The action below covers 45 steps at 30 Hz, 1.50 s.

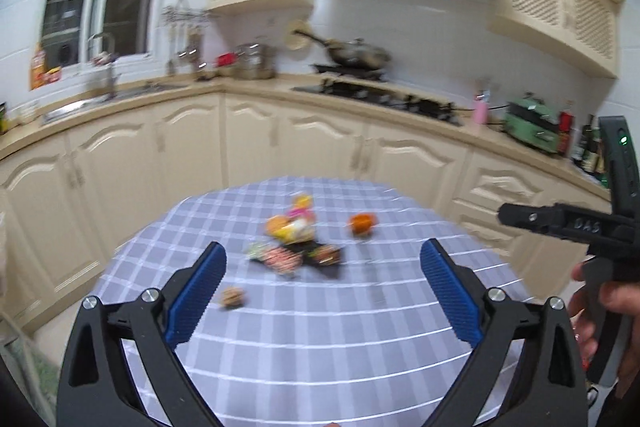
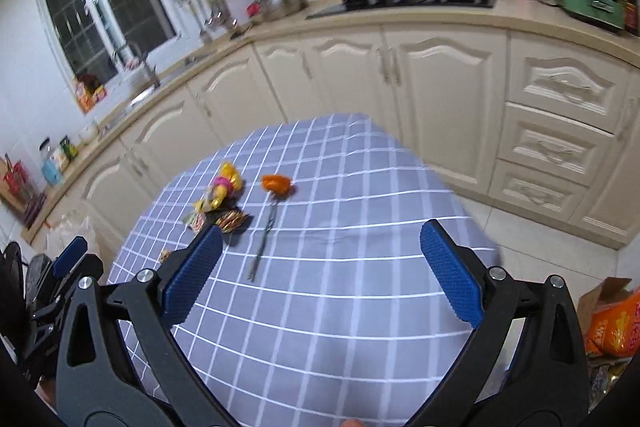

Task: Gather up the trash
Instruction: 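Swing both tools back toward the table, then grasp the brown cookie with left tool while right tool grasps orange flower, then carry cookie and flower to the blue bin and open both tools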

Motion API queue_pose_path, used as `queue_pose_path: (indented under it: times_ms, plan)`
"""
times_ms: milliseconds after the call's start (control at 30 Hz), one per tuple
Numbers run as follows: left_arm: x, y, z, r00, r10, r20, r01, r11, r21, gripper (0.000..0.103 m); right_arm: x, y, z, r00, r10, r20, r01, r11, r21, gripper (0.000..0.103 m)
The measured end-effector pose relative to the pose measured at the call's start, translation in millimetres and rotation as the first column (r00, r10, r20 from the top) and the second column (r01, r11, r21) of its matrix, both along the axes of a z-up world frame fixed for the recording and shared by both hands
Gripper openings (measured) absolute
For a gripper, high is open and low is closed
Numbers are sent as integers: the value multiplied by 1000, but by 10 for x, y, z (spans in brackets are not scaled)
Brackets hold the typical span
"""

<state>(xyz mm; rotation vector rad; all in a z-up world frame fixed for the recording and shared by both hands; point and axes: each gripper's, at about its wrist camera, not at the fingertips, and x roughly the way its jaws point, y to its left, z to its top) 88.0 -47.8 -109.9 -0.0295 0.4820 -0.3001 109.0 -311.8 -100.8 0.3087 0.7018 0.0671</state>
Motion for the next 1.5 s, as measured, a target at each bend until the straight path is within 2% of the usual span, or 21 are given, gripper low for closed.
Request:
queue_pose_path:
  times_ms: [133, 200, 367, 500, 567, 633, 667, 767, 800, 833, 900, 933, 967, 1033, 1167, 1300, 1500]
  plan:
    - [219, 302, -230, 996, 63, -70, -62, 998, 20, 96, 228, 233, -192, 998, 43, -45, -43, 999, -1, 97]
    - [350, 371, -370, 990, 81, -112, -75, 995, 58, 96, 331, 308, -271, 996, 55, -65, -55, 998, 1, 97]
    - [698, 396, -675, 975, 81, -207, -53, 989, 134, 96, 556, 459, -444, 991, 87, -104, -89, 996, -19, 97]
    - [932, 434, -780, 957, 63, -285, -29, 992, 122, 95, 757, 511, -572, 987, 94, -127, -100, 994, -35, 97]
    - [1042, 448, -821, 950, 58, -308, -18, 991, 131, 83, 897, 556, -626, 985, 101, -139, -109, 993, -54, 95]
    - [1133, 446, -892, 934, 33, -357, 10, 993, 116, 60, 1065, 608, -694, 982, 101, -159, -115, 990, -78, 89]
    - [1176, 435, -933, 924, 14, -382, 30, 994, 109, 58, 1127, 613, -713, 981, 100, -165, -115, 990, -82, 86]
    - [1209, 381, -938, 925, -9, -380, 57, 992, 115, 49, 1343, 656, -762, 982, 92, -167, -110, 989, -100, 84]
    - [1214, 360, -939, 926, -10, -376, 61, 990, 124, 37, 1418, 682, -782, 981, 92, -170, -112, 988, -108, 83]
    - [1224, 334, -940, 927, -12, -375, 66, 989, 131, 23, 1485, 709, -812, 979, 100, -177, -120, 987, -110, 77]
    - [1224, 285, -950, 928, -26, -372, 83, 987, 138, 23, 1589, 771, -870, 978, 100, -183, -127, 981, -144, 59]
    - [1213, 261, -945, 928, -35, -370, 92, 986, 136, 23, 1601, 790, -871, 981, 89, -175, -120, 977, -178, 43]
    - [1195, 251, -936, 930, -44, -366, 100, 986, 133, 23, 1609, 781, -871, 981, 87, -174, -118, 978, -173, 37]
    - [1172, 235, -913, 934, -48, -354, 102, 986, 135, 23, 1564, 722, -854, 981, 97, -169, -118, 986, -115, 34]
    - [1069, 302, -821, 955, -20, -295, 63, 988, 138, 23, 1332, 629, -778, 985, 101, -139, -115, 989, -96, 34]
    - [867, 284, -727, 969, -14, -247, 40, 994, 101, 23, 983, 475, -603, 992, 94, -89, -101, 992, -76, 34]
    - [517, 92, -558, 980, -57, -192, 67, 997, 46, 23, 402, 263, -306, 996, 86, -11, -86, 995, -50, 34]
